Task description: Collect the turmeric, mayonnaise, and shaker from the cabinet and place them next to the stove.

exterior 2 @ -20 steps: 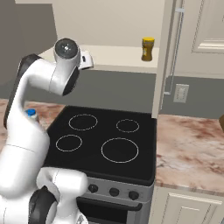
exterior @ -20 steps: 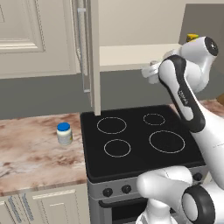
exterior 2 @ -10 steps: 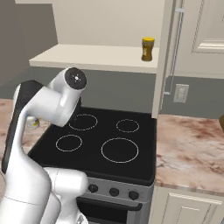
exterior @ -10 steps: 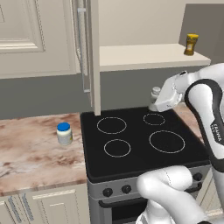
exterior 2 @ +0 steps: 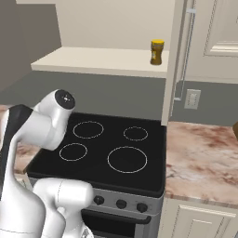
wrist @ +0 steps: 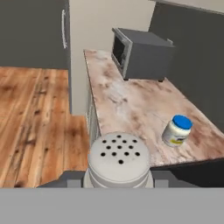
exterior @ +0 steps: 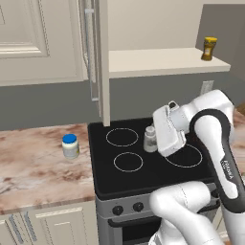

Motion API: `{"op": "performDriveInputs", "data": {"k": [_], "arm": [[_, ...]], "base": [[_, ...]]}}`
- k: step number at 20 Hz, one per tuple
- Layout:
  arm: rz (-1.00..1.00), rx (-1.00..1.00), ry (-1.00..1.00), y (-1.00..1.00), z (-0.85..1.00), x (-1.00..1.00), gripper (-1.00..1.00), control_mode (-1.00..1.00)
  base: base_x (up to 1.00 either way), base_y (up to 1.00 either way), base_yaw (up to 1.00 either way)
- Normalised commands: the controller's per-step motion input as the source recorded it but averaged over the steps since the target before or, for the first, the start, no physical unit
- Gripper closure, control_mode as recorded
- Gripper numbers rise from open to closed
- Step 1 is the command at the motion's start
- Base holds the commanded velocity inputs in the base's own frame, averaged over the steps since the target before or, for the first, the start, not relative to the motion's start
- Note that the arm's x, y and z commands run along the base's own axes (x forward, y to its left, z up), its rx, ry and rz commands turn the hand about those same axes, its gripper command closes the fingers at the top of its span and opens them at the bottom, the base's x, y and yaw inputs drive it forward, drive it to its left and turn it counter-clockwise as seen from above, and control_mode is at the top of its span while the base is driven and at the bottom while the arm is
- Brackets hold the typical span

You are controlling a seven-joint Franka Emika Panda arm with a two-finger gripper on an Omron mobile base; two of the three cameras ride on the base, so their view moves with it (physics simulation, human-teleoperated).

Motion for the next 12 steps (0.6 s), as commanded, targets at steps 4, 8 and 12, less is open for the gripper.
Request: {"op": "performDriveInputs", "data": {"k": [4, 8, 12], "arm": [[0.42, 0.0, 0.0, 0.91, -0.84, 0.0, 1.0, -1.0], [0.38, 0.0, 0.0, 0.87, -0.8, 0.0, 1.0, -1.0], [0.31, 0.0, 0.01, 0.86, -0.71, 0.12, 1.0, -1.0]], "base": [[0.0, 0.0, 0.0], [0.0, 0.0, 0.0], [0.0, 0.0, 0.0]]}}
